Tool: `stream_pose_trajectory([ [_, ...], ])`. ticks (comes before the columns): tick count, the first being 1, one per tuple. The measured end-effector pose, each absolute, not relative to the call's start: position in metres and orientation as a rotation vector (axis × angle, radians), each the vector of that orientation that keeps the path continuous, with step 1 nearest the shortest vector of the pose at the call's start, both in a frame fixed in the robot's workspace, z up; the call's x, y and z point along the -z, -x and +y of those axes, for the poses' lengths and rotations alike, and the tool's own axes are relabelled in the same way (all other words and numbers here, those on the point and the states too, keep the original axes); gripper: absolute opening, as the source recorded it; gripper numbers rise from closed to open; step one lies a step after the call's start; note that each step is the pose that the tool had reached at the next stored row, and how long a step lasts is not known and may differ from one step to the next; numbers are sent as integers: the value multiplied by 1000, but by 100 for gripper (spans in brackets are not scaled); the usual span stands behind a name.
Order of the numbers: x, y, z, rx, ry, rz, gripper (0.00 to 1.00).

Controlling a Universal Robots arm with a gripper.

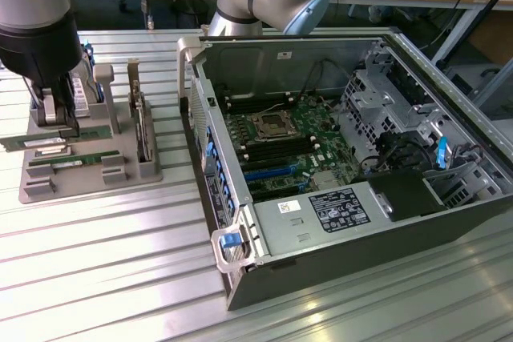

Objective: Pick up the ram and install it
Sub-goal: 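Pick up the ram and move it above insertion slot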

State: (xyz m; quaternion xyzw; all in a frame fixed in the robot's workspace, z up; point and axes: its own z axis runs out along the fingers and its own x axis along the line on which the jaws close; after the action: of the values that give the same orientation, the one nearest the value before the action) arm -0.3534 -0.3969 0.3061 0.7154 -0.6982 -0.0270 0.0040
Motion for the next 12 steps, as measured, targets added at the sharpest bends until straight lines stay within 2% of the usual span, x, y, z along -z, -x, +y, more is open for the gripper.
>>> stream_pose_trajectory([
  [12, -311, 353, -397, 85, -2242, -2188, 12],
])
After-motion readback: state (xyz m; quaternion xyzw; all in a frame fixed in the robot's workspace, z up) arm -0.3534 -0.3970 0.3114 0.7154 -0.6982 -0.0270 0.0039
